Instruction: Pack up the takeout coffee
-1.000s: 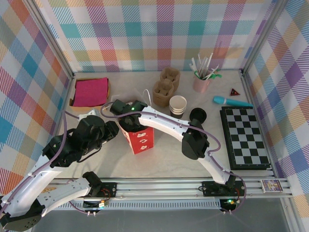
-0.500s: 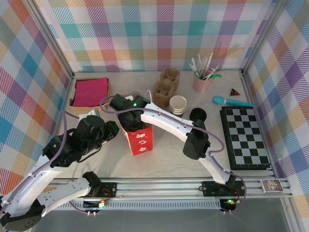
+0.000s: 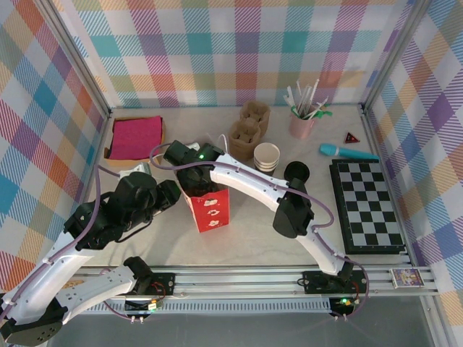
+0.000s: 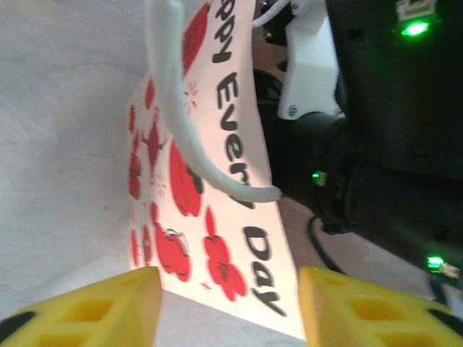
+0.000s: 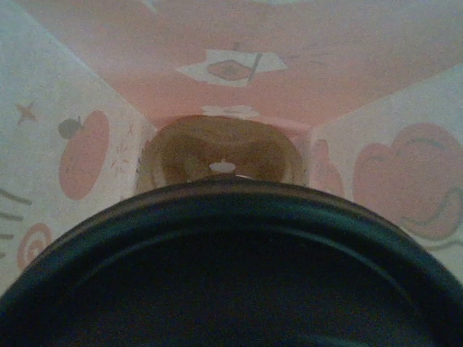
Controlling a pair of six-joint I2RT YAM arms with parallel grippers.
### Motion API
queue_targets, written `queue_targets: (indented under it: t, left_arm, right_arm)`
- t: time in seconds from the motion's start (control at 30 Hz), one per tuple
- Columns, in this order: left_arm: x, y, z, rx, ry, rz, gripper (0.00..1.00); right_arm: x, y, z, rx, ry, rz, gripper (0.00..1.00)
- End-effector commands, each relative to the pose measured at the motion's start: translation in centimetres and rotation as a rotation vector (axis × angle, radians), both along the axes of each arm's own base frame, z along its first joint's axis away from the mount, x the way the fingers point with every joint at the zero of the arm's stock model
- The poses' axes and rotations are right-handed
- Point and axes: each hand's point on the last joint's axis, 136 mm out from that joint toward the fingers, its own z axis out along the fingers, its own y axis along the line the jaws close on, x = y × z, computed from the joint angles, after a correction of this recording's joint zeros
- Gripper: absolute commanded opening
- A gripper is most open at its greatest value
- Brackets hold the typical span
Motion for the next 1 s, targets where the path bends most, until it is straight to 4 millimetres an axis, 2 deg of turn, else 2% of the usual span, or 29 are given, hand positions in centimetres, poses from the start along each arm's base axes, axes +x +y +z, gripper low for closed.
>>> queue_targets:
  t: [0.0,0.13,0.37,0.53,0.77,0.9,0.97]
  left_arm:
    - [0.7,-2.1,1.1,-0.034,-0.029,-0.084,0.6]
    - [1.2,-3.1,0.5,-0.013,0.008,-0.11,0.62]
    - [1.8,-3.0,-0.2,0.003,0.022,-0.067,0.58]
    - [2.3,-3.4,-0.6,0.017,0.04,-0.065,0.46]
    - [2.7,-3.9,-1.3,0.034,0.068,-0.072,0.35]
    - [2.6,-3.8,-1.5,0.046,0.081,-0.073,0.19]
    - [2.6,-3.8,-1.6,0.055,0.091,-0.072,0.15]
  right_arm:
    - [1.2,0.3,0.5,0.016,-0.028,-0.004,0.42]
    - [1.3,0.3,0.6,0.027,-0.022,-0.004,0.42]
    - [1.1,0.7,0.8,0.046,-0.009,0.0,0.42]
    - [1.0,0.7,0.7,0.047,-0.004,0.0,0.42]
    - [1.1,0.8,0.5,0.048,-0.004,-0.005,0.42]
    - [1.2,0.9,0.5,0.045,-0.01,-0.002,0.42]
    - [1.5,0.8,0.4,0.041,-0.012,-0.007,0.42]
